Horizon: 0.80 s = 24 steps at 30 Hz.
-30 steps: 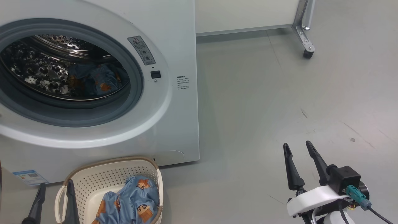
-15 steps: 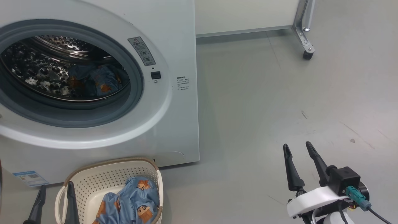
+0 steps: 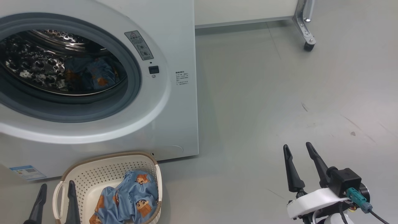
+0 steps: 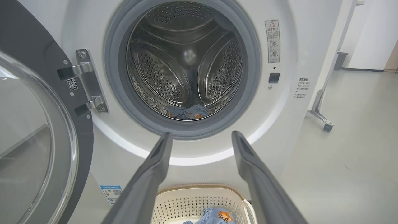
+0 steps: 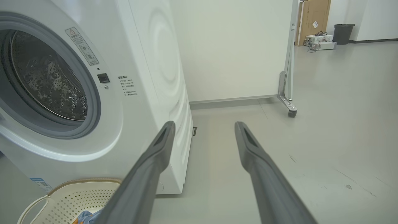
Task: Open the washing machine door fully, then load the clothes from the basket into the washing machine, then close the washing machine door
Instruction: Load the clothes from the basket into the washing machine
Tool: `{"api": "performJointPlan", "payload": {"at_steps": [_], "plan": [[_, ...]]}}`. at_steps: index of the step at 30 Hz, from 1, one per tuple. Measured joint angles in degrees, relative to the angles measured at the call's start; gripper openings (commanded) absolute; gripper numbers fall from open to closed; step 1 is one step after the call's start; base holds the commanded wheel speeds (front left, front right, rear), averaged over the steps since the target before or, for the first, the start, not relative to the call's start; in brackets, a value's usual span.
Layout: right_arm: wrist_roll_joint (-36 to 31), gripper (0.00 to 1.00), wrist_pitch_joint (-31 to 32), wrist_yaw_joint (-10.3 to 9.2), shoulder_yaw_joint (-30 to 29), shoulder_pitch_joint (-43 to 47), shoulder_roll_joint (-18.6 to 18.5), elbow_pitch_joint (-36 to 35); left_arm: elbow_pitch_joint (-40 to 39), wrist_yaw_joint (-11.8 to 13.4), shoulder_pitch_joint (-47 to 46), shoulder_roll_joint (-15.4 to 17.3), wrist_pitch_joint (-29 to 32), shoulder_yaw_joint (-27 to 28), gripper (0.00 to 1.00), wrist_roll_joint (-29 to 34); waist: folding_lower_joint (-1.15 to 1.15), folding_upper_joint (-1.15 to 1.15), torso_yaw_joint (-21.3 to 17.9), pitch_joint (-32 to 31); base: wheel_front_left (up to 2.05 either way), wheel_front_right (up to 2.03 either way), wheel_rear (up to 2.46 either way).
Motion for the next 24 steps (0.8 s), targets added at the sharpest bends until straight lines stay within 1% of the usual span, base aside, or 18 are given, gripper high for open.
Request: {"api": "performJointPlan", "payload": {"at_steps": [11,21,24], "plan": [[0.0,1.0,0.2,-0.33,0.3,-0.1,0.0,-2.2,-0.5,0.0,-1.1,0.0,0.0,-1.0,1.0,-0.4,0.01,0.0,-0.4,5.5,0.0,0.0,0.0],[-0.1,1.0,0.2,-0.43,0.6,-2.2,0.0,-3.7,-0.5,0.0,-7.3,-0.1,0.0,-2.4,1.0,-2.5,0.01,0.0,-1.2,13.0,0.0,0.0,0.0],[-0.1,1.0,0.2,-0.79,0.6,-3.1,0.0,-4.3,-0.1,0.0,-9.3,-0.1,0.0,-2.5,1.0,-3.2,0.01,0.0,-1.5,15.4,0.0,0.0,0.0]]}}
